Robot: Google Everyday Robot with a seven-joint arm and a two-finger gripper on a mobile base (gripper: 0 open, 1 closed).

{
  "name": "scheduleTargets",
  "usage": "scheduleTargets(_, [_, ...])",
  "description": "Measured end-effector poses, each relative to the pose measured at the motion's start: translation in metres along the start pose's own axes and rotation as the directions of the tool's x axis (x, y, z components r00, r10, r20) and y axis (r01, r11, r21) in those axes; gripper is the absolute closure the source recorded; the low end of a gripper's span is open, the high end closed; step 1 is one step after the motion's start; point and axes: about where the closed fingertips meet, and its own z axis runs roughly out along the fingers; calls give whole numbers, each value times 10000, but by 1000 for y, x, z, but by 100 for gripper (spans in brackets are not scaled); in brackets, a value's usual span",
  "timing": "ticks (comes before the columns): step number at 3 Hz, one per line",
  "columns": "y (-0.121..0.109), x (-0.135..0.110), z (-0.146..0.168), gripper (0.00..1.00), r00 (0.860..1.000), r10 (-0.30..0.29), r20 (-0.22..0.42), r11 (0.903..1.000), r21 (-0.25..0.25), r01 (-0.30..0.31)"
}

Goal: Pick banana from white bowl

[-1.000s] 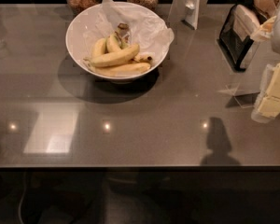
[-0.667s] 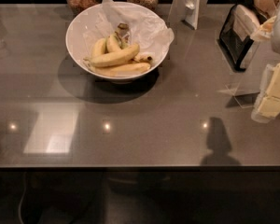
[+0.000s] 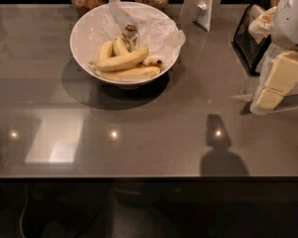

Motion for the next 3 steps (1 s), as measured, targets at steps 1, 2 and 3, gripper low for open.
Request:
scheduleTargets(1, [-20,-26,7,0,9962,-533,690,9985,170,523])
scheduleTargets(2, [-39,-57,15,0,9859,-1162,1200,9932,201,1146])
scheduleTargets(3, [-54,-89,27,0,9696,-1851,1598,9820,-77,1888])
